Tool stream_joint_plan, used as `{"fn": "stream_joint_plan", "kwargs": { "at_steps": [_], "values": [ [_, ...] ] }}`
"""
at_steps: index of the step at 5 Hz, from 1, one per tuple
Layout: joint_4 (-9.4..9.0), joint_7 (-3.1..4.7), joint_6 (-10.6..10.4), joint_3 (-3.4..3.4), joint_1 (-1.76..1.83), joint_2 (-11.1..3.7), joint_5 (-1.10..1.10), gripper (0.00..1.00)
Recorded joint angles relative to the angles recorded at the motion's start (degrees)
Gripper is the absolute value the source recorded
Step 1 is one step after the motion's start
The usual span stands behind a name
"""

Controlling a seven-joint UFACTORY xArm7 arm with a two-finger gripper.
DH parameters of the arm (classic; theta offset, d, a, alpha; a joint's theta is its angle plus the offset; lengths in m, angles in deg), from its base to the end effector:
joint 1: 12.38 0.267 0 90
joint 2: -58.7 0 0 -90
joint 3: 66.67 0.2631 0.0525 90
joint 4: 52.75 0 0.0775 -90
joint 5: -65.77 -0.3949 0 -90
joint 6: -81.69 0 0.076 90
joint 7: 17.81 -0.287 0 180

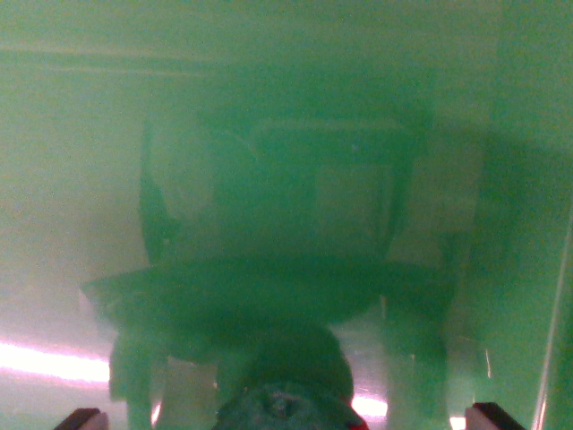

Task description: Pick fruit

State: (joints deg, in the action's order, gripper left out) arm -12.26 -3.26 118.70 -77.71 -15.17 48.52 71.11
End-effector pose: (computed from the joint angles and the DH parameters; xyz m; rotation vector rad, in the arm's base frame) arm 0.3912 -0.1178 -0.0769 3.0767 0.1405 -0.2041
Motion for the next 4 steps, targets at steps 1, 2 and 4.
{"fn": "stream_joint_plan", "kwargs": {
  "at_steps": [1,2,4],
  "values": [
    [0.25,0.01,0.45,0.00,0.03,0.19,0.02,1.00],
    [0.70,0.02,1.23,-0.01,0.07,0.54,0.05,1.00],
    [1.31,0.04,2.31,-0.02,0.14,1.01,0.09,1.00]
  ]
}}
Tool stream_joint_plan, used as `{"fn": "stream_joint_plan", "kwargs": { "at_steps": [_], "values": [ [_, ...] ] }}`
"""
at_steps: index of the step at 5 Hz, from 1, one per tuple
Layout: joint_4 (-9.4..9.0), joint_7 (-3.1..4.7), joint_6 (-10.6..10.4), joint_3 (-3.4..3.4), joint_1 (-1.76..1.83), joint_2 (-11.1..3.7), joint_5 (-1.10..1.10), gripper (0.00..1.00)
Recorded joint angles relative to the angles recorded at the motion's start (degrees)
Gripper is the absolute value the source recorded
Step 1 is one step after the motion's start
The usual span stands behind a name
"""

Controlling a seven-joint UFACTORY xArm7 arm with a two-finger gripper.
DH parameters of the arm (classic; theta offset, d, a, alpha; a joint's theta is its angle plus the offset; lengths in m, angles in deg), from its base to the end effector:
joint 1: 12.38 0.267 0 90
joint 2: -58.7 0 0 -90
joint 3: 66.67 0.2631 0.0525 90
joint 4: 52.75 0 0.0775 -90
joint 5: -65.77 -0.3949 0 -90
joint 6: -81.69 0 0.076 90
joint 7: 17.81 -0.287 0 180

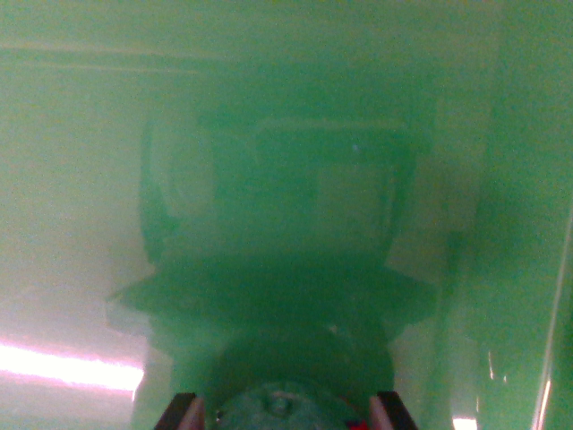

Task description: Pick fruit

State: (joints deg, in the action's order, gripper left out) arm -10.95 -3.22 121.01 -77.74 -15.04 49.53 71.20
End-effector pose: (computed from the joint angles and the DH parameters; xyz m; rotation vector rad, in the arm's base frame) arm 0.3987 -0.1188 -0.0643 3.0758 0.1423 -0.2043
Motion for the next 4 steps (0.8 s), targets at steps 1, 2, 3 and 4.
{"fn": "stream_joint_plan", "kwargs": {
  "at_steps": [1,2,3,4],
  "values": [
    [0.79,0.03,1.38,-0.01,0.08,0.60,0.05,1.00],
    [1.73,0.06,3.03,-0.03,0.18,1.32,0.11,1.00],
    [2.80,0.09,4.91,-0.05,0.29,2.14,0.18,1.00],
    [2.80,0.09,4.91,-0.05,0.29,2.14,0.18,1.00]
  ]
}}
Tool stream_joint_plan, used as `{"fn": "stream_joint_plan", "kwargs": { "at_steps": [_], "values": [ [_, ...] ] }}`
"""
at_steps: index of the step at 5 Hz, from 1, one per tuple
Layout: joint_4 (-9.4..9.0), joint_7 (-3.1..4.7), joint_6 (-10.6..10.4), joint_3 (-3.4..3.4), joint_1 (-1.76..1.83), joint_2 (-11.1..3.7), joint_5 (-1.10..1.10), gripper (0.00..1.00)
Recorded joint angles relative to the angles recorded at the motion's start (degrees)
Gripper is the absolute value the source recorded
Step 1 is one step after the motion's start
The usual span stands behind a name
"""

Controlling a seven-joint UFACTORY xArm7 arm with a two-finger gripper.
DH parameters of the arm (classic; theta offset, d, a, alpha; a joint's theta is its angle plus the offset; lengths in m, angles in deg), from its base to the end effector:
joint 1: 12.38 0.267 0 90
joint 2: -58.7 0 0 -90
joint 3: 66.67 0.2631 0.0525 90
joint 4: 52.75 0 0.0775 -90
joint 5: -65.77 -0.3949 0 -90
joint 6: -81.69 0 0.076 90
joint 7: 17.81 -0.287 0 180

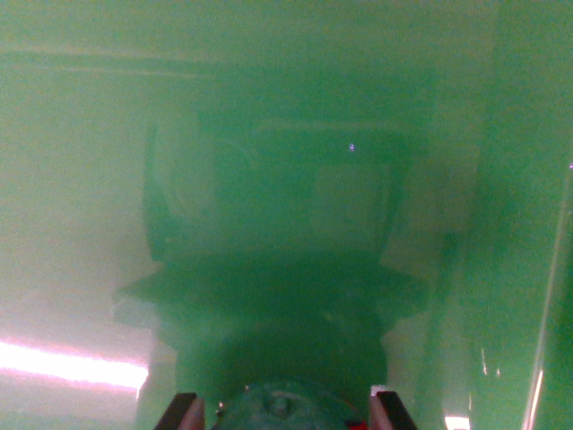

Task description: Pick fruit

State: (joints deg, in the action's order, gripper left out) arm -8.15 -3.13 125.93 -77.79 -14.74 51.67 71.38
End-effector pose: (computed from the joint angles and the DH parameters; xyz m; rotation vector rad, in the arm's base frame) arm 0.4132 -0.1204 -0.0361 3.0741 0.1463 -0.2046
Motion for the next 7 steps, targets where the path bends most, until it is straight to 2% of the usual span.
{"fn": "stream_joint_plan", "kwargs": {
  "at_steps": [1,2,3,4,7],
  "values": [
    [1.15,0.04,2.03,-0.02,0.12,0.88,0.07,1.00],
    [1.15,0.04,2.03,-0.02,0.12,0.88,0.07,1.00],
    [2.44,0.08,4.29,-0.05,0.26,1.87,0.16,1.00],
    [2.44,0.08,4.29,-0.05,0.26,1.87,0.16,1.00],
    [6.65,0.22,11.68,-0.12,0.70,5.09,0.43,1.00]
  ]
}}
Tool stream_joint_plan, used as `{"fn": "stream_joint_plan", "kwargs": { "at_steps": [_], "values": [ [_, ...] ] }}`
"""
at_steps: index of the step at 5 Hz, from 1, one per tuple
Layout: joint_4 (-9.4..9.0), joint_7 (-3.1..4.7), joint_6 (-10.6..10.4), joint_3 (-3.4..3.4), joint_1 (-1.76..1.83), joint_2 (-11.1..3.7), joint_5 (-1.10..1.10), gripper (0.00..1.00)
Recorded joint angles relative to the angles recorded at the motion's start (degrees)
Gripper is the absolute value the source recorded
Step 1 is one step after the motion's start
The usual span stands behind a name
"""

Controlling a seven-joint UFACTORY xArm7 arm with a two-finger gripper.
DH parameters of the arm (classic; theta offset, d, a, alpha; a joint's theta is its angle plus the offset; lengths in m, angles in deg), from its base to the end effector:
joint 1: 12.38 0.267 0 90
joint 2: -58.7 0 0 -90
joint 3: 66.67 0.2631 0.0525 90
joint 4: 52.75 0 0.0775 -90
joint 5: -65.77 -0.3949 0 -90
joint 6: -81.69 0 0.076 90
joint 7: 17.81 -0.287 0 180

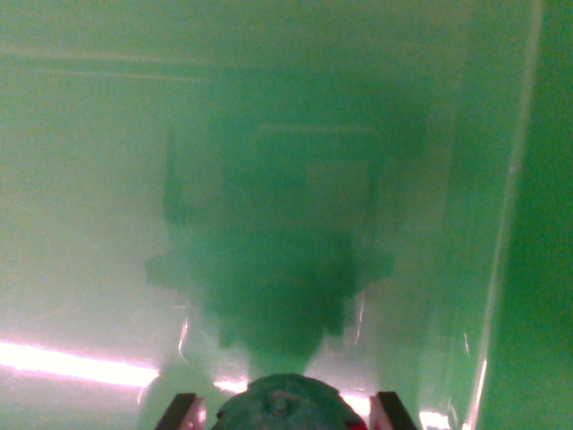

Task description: Pick fruit

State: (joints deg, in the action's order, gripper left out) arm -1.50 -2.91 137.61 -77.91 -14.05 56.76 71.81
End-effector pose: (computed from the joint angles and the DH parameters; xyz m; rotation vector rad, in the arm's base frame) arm 0.4382 -0.1230 0.0369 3.0709 0.1515 -0.2051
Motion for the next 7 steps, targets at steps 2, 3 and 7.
{"fn": "stream_joint_plan", "kwargs": {
  "at_steps": [2,3,7],
  "values": [
    [1.51,0.05,2.66,-0.03,0.16,1.16,0.10,1.00],
    [3.10,0.10,5.44,-0.06,0.32,2.37,0.20,1.00],
    [7.59,0.25,13.33,-0.14,0.80,5.81,0.49,1.00]
  ]
}}
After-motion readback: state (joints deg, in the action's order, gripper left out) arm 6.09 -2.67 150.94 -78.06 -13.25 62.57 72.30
